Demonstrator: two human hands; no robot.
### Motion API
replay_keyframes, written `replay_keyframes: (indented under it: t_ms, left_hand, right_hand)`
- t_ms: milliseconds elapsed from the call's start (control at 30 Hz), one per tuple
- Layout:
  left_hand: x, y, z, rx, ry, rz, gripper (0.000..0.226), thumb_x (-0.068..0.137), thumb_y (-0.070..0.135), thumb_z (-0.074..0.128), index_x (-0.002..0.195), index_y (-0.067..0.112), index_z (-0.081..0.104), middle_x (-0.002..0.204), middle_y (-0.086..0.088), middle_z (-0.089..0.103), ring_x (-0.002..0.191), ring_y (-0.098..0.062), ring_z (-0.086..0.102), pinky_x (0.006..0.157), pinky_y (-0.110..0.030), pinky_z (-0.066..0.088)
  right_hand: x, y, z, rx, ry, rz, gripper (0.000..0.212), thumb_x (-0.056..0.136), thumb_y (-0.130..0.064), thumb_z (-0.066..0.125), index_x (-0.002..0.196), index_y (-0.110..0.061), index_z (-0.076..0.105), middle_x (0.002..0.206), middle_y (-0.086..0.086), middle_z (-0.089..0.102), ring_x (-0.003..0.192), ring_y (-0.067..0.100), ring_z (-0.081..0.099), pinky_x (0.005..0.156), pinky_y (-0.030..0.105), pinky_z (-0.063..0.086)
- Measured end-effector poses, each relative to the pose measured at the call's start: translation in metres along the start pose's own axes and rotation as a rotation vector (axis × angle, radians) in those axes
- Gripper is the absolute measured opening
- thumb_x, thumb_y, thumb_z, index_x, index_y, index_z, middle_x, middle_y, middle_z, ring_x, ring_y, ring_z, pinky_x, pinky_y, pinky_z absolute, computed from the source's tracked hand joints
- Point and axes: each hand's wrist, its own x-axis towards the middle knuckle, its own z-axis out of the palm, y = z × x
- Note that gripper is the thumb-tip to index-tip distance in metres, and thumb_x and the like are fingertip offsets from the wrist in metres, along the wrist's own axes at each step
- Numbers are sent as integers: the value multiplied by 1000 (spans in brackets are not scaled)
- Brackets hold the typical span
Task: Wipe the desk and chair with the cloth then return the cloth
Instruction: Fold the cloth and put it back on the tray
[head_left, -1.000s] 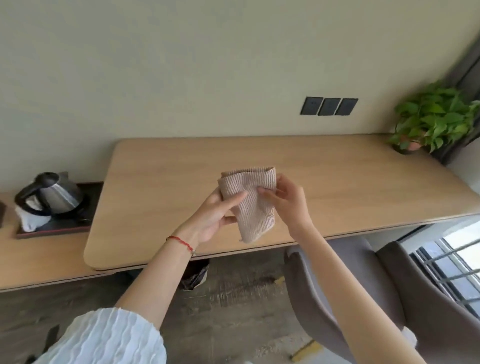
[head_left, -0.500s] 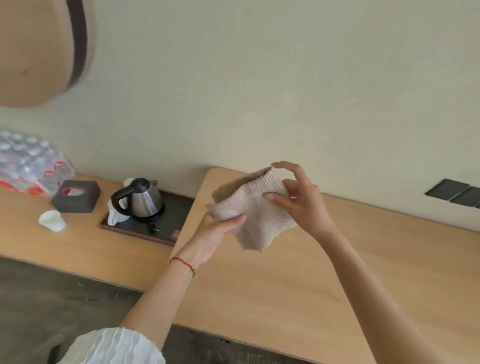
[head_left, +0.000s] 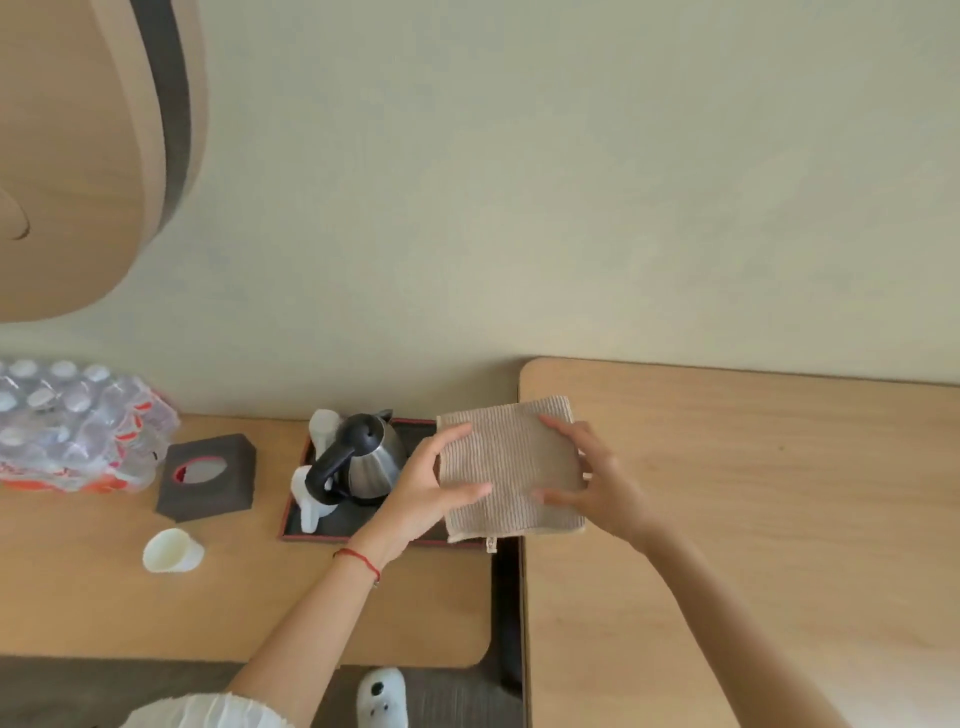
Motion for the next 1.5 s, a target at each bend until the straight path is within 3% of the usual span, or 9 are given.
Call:
replay_keyframes:
  t_ms: [133,267,367,500,633,767,1067,1267,1500]
  left_hand:
    - [26,-29,-49,320,-78,31,75,80,11,70,142,21,28,145,1,30,135,-8,24,108,-23,16]
    - [64,-73,-73,535,-139,-32,69,91,27,56,146,19,16,145,-6,30,134,-21,34,106,-30,30]
    - [90,-121,-74,730,-139,-77,59,96,24,43,147,20,14,138,-7,36,93,-25,60,79,-37,53]
    - [121,-199,-66,927,-244,-141,67,94,11,43,148,17,4,141,-9,29,65,-25,55,64,-36,48]
    - [162,-249,-49,1065,-227,-146,76,90,1,41,147,14,-7,145,-10,21,81,-26,61,64,-35,48]
    - [202,-280,-30,1289,-221,-75,69,92,-4,35,143,-1,-11,154,-23,9,124,-28,49,94,-30,48]
    - [237,-323,-11,1386,-123,-144,54,92,-7,27,142,-6,7,154,-26,10,117,-24,50,86,-28,51]
    - [231,-321,-15,1851,-148,188,59,95,16,38,142,-6,8,155,-25,0,143,-37,9,116,-43,16]
    - [229,-312,-17,1898,-348,-14,55,98,21,30,140,-10,15,150,-31,18,140,-45,13,117,-51,8]
  right_hand:
    - [34,11,62,-73,-47,104,91,74,-8,76,147,-22,25,133,10,39,116,32,48,94,47,49]
    - [78,33,113,-283,-31,228,90,79,-10,65,149,-29,12,148,-1,26,121,27,48,95,42,49]
    - [101,61,155,-266,-60,370,79,83,-8,56,149,-25,14,145,0,29,115,25,51,89,38,53]
    - [123,118,211,-229,-61,518,73,89,-5,51,148,-26,15,154,2,19,117,24,51,89,37,51]
    - [148,170,237,-199,47,571,53,96,-20,47,144,-24,26,148,2,35,123,17,48,101,33,43]
    - [185,210,249,-272,172,509,57,95,-15,46,146,-25,22,146,0,35,122,19,48,99,36,47]
    - [214,250,271,-686,-22,446,76,88,-4,56,148,-13,9,146,15,26,113,30,47,96,37,46]
    - [224,251,264,-1054,-111,300,82,86,-12,59,147,-2,5,159,20,-1,145,35,8,121,43,15]
    - [217,254,265,-1268,-360,375,77,97,-22,41,146,-8,-16,158,12,-18,145,31,-20,116,45,-13]
